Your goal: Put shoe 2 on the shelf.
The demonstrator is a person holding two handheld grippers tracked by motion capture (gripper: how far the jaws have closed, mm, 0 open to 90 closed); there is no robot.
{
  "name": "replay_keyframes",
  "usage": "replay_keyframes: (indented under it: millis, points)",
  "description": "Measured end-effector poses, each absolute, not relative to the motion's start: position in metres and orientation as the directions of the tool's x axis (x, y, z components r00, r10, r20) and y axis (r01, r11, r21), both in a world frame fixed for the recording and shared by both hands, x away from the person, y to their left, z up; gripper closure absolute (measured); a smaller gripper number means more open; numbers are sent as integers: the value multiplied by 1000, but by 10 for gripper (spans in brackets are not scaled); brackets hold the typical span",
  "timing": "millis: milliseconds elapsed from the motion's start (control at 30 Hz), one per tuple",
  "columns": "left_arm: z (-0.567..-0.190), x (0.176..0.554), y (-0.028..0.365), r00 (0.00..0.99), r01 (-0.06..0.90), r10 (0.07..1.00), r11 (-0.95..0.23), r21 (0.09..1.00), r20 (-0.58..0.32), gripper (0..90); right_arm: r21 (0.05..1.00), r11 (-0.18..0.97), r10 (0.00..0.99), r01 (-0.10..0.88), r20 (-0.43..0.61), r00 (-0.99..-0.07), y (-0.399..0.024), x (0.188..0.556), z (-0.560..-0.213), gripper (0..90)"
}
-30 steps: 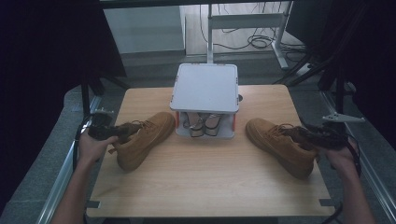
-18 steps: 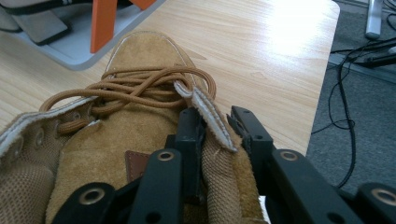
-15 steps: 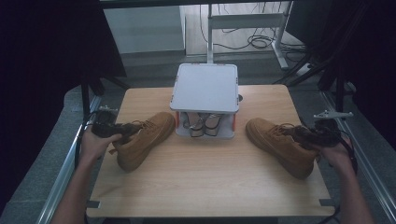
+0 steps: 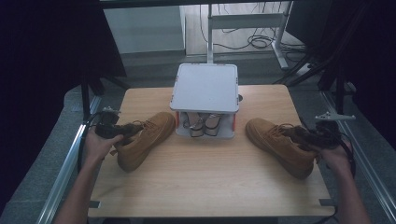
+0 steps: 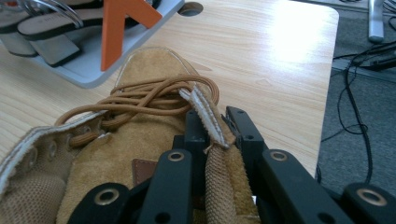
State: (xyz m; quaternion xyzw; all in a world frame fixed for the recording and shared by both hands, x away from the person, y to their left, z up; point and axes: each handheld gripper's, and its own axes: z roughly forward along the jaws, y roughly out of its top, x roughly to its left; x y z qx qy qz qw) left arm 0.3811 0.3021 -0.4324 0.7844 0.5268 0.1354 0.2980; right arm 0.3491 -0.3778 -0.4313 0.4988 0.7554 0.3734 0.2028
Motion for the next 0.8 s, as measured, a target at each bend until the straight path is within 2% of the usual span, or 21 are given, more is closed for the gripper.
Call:
replay_keyframes:
  millis: [267, 533, 800]
  points:
    - [-427, 373, 299, 422, 710, 896, -234, 665, -135, 808, 800, 179, 903, 572, 97, -419, -374, 343, -428, 806]
    - [-413, 364, 302, 427, 685, 891, -210, 698, -152, 804, 826, 166, 908, 538, 85, -411, -367, 334, -417, 809]
    - [-395, 349, 317, 418, 651, 883, -128, 748, -213, 803, 861, -11, 926, 509, 201, -320, -383, 324, -407, 808]
